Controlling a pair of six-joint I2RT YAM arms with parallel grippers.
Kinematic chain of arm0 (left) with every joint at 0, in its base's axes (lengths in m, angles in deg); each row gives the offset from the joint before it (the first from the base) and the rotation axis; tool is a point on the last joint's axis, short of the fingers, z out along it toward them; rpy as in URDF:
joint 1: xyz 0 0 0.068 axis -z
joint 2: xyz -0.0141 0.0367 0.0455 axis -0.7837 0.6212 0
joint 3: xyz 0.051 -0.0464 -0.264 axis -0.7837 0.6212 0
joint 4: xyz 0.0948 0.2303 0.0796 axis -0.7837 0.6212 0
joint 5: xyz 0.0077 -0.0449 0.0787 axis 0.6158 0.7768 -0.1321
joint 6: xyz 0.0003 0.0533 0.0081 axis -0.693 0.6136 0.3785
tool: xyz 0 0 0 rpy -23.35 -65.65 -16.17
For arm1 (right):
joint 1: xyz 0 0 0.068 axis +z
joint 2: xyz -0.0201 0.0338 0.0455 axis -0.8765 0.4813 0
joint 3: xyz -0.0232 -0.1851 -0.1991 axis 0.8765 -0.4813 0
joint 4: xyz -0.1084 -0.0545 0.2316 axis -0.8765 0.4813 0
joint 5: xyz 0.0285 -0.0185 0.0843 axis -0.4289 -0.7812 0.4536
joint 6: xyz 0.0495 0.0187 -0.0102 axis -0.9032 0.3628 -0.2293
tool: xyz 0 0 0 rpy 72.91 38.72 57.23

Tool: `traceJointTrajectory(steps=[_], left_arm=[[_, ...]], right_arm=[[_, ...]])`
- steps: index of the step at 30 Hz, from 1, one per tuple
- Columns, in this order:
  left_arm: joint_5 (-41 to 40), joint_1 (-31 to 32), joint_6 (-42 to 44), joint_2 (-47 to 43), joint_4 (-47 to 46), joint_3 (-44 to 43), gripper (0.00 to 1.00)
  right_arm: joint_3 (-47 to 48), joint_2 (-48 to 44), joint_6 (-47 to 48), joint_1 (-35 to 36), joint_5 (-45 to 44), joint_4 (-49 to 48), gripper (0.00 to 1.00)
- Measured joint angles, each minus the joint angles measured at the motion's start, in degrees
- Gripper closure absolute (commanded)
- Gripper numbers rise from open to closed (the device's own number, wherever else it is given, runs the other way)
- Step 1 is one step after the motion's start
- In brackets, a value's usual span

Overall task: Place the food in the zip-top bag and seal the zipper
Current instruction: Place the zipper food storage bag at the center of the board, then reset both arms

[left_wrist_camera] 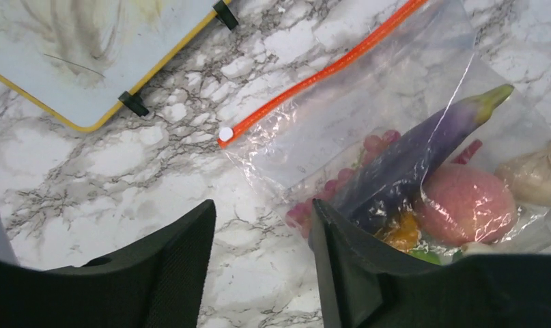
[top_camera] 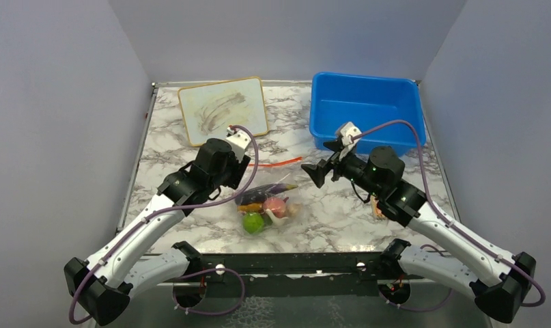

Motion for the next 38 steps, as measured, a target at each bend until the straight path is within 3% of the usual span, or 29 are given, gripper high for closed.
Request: traceJointTrajectory(steps=[3,5,6,19,38], left_arm=[[-1.4,0.0,-0.7,0.0,-0.2,-2.0,0.23],[-2.3,0.0,-1.8,0.0,-0.3,-3.6,0.04],[-2.5,0.0,-2.4,0.0,-0.5,-4.5,0.01],[-3.1,0.0,-14.3,-7.7,-7.3,-7.9,0.01],[-3.4,0.0,-20.0,-14.6,-12.5,-2.1,0.01]], right_arm=[[0.5,-3.0,-2.9,0.0,-0.8,0.4,0.01],[1.5,-3.8,-5.1,0.0,-2.2,1.2,0.00],[2.2,-4.0,-6.4,0.0,-3.3,1.9,0.00],[9.9,-4.2,-26.0,0.0,-18.8,16.8,0.00],[11.8,-9.4,-32.9,0.0,-26.1,23.5,0.00]])
